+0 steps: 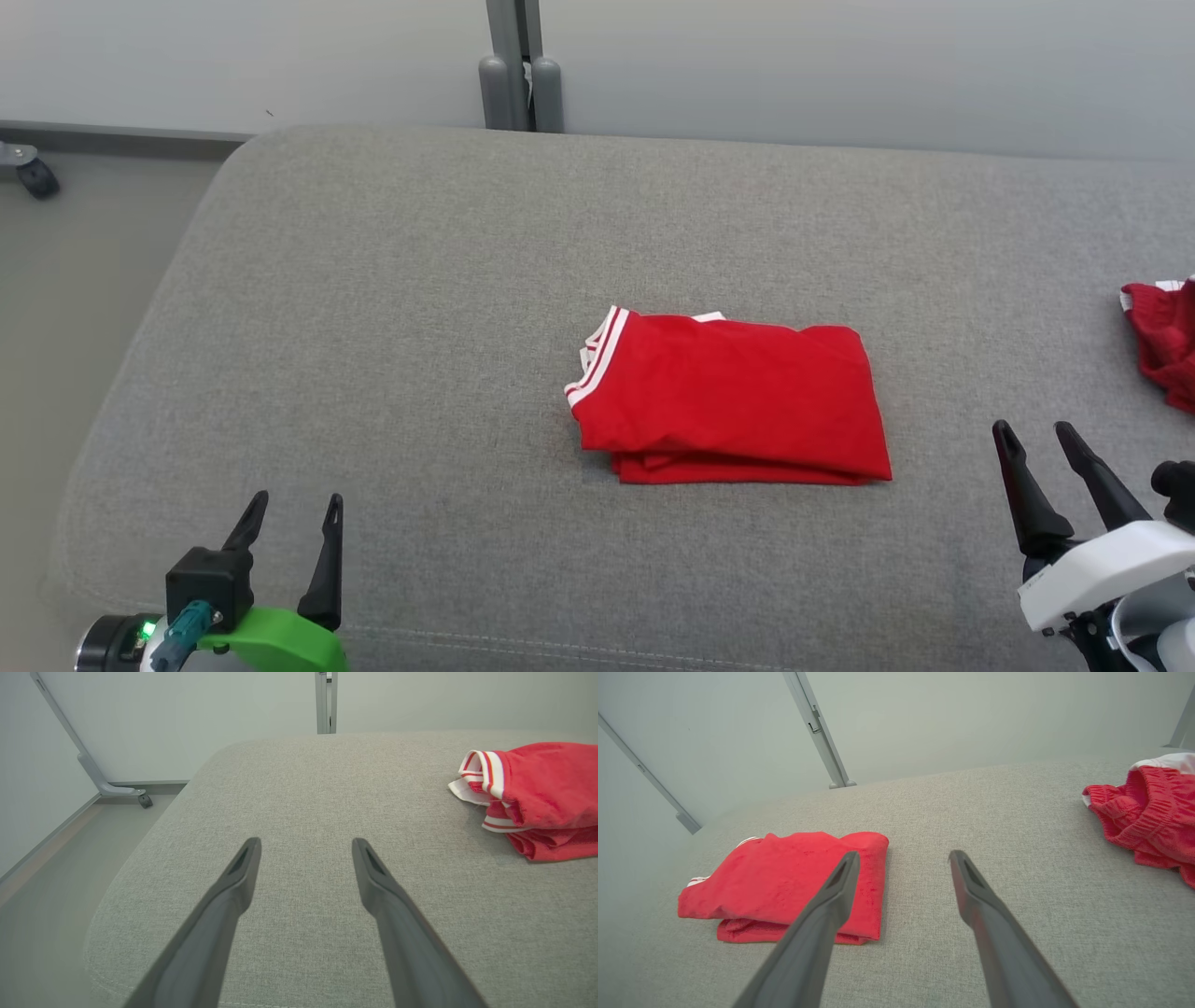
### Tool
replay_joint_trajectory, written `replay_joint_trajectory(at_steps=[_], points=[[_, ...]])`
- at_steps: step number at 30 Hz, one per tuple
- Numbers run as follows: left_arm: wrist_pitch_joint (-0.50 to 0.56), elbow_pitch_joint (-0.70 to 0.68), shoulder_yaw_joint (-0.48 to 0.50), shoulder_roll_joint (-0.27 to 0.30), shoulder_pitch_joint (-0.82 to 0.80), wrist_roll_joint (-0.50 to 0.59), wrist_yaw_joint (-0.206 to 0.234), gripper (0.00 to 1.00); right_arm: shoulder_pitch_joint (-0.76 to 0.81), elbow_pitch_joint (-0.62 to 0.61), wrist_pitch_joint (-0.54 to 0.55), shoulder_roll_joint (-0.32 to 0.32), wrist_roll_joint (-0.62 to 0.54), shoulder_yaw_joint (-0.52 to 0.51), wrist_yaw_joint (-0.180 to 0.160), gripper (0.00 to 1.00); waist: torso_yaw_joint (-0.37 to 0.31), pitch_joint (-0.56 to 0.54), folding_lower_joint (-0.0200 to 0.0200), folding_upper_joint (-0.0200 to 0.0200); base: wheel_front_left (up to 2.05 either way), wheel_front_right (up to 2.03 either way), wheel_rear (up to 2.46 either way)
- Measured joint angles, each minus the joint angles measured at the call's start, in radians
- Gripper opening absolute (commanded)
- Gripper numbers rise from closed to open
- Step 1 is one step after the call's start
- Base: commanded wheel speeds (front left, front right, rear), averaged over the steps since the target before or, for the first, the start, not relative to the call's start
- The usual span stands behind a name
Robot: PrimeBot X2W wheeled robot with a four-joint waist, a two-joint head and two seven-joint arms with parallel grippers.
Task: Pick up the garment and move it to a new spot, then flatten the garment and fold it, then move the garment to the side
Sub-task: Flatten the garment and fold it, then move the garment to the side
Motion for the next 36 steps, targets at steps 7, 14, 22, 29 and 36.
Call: replay_joint_trajectory(at_steps=[7,14,22,29,36], points=[[-0.019,-0.066,0.045,0.007,0.050,0.000,0.008,1.00,0.029,0.024,-0.016,-0.021,-0.065,0.015,-0.011,1.00,0.012,-0.031,0.0000,0.0000,0.00,0.00,0.00],[-0.025,-0.104,0.078,0.009,0.112,0.000,0.009,1.00,0.029,0.031,-0.023,-0.016,-0.072,0.020,-0.016,1.00,-0.019,-0.038,0.0000,0.0000,0.00,0.00,0.00],[-0.024,-0.175,0.082,0.009,0.126,0.009,0.009,1.00,0.036,0.037,-0.032,0.032,0.005,-0.036,-0.017,1.00,-0.046,-0.017,0.0000,0.0000,0.00,0.00,0.00],[-0.007,-0.235,0.077,0.010,0.130,0.015,0.010,1.00,0.026,0.041,-0.003,0.091,0.165,-0.077,0.005,1.00,-0.035,0.013,0.0000,0.0000,0.00,0.00,0.00],[0.004,-0.278,0.078,0.009,0.130,0.018,0.015,1.00,-0.052,0.073,0.061,0.090,0.276,-0.127,0.031,1.00,0.003,0.061,0.0000,0.0000,0.00,0.00,0.00]])
